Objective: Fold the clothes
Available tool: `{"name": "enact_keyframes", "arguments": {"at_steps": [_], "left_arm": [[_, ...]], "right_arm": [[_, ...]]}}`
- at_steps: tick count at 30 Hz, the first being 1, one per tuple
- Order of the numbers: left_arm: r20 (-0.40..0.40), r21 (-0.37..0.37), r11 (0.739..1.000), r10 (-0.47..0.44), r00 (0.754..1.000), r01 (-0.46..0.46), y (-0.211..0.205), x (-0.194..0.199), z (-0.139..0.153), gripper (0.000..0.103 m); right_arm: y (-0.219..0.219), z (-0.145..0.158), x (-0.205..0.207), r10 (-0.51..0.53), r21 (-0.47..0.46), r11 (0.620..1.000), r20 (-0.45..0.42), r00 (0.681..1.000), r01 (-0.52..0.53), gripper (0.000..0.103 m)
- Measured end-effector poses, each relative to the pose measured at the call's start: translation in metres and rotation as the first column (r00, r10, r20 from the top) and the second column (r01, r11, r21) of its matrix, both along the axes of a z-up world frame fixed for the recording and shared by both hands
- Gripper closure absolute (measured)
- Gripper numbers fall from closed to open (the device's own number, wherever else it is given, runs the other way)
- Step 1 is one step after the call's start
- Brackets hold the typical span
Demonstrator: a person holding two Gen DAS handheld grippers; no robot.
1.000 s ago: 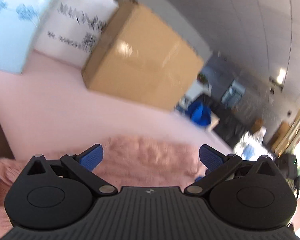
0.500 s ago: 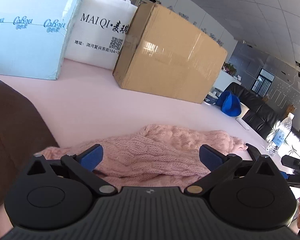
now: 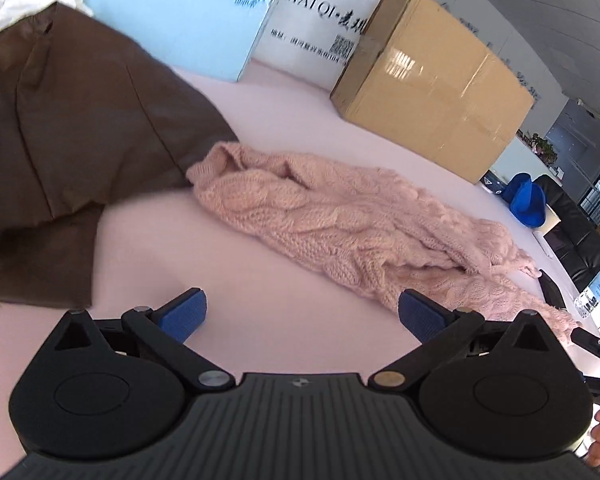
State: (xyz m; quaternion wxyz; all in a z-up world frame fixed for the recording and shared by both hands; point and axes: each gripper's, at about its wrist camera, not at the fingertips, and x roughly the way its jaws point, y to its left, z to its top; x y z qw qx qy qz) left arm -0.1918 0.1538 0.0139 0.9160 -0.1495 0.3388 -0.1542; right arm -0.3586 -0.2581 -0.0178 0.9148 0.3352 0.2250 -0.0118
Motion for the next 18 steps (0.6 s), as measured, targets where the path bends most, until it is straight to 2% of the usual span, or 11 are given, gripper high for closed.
{"name": "enact_keyframes", "arguments": {"at_steps": [2,7,9,11,13,15,17,18], "left_arm": [[0.015,0.038,0.997,0.062,0.998,-0.062,-0.013,0.004,-0.003,0.000],[0.063,0.194,0.970,0.137,0.989,-0.147,-0.048,0.009,-0.009,0.000],[0.055,0.212,0.962,0.164,0.985,-0.172,-0.053,0.010,-0.008,0.000],[0.029,0.180,0.963,0.197,0.980,-0.198,-0.054,0.012,-0.005,0.000],[0.004,0.142,0.972,0.190,0.982,-0.189,-0.054,0.014,-0.002,0.000],[-0.025,0.055,0.991,0.126,0.992,-0.125,-0.056,0.018,0.000,0.000],[-0.045,-0.032,0.998,0.047,0.998,-0.048,-0.059,0.021,0.000,0.000],[-0.045,-0.045,0.999,0.026,0.999,-0.028,-0.062,0.022,-0.001,0.000]], "right_arm": [[0.007,-0.003,0.001,0.021,-0.051,0.998,0.024,0.999,-0.019,0.000],[0.029,-0.009,-0.002,0.021,-0.216,0.976,0.077,0.997,-0.004,0.000],[0.036,-0.013,-0.004,0.024,-0.270,0.963,0.098,0.995,0.003,0.000],[0.041,-0.016,-0.005,0.029,-0.319,0.948,0.107,0.994,0.006,0.000],[0.045,-0.018,-0.005,0.031,-0.347,0.938,0.111,0.993,0.010,0.000],[0.045,-0.018,-0.005,0.032,-0.355,0.935,0.112,0.993,0.010,0.000],[0.045,-0.018,-0.005,0.034,-0.359,0.933,0.111,0.993,0.008,0.000],[0.045,-0.019,-0.005,0.034,-0.360,0.933,0.113,0.993,0.008,0.000]]}}
